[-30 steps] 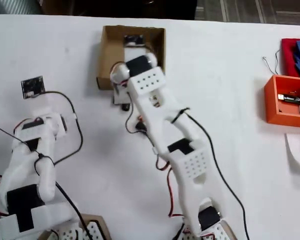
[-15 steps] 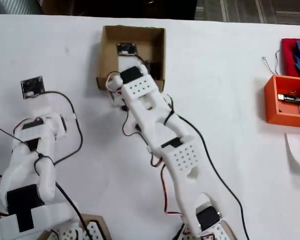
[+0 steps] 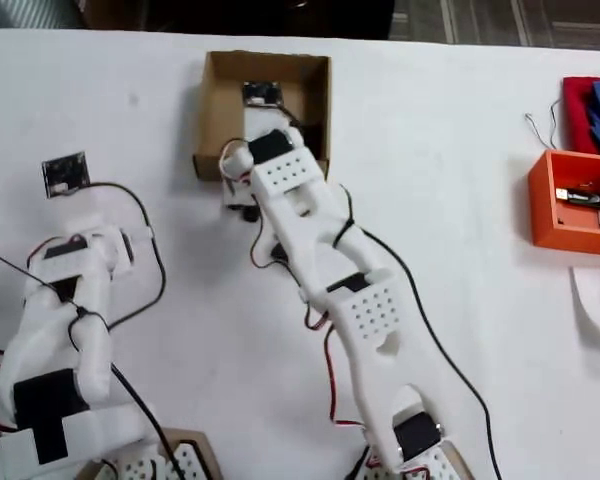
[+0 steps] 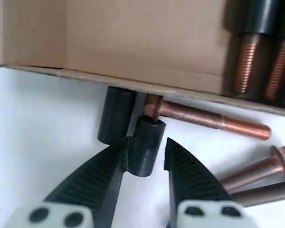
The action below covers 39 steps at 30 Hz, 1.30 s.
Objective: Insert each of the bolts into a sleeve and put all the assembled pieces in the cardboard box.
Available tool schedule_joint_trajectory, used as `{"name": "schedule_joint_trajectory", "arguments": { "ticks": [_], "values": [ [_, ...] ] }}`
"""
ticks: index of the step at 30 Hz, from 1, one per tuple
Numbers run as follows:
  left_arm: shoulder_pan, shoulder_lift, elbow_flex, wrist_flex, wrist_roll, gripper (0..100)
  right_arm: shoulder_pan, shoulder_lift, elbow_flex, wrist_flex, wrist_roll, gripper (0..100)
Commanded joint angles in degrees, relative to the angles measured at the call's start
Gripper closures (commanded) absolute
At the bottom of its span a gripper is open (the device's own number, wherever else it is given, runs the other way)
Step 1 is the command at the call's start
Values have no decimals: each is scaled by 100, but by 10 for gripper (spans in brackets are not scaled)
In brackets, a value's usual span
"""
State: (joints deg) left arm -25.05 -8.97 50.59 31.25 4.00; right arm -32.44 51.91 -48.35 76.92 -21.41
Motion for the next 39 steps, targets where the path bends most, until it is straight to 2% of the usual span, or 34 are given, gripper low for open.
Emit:
{"name": "schedule_joint_trajectory", "arguments": {
  "ticks": [1,11,15,19,25,33,39],
  "values": [
    [-18,-18,-251,18,44,946,57,110,-70,-40,-9,902],
    [-18,-18,-251,18,44,946,57,444,-70,-31,-9,905],
    [-18,-18,-251,18,44,946,66,435,-79,22,-9,985],
    [-18,-18,-251,18,44,946,4,286,-79,224,237,975],
    [-18,-18,-251,18,44,946,4,-655,-26,787,229,975],
    [-18,-18,-251,18,44,946,-57,-1956,-9,2334,290,975],
    [-18,-18,-251,18,44,946,-84,-3591,905,2413,615,975]
  ]
}}
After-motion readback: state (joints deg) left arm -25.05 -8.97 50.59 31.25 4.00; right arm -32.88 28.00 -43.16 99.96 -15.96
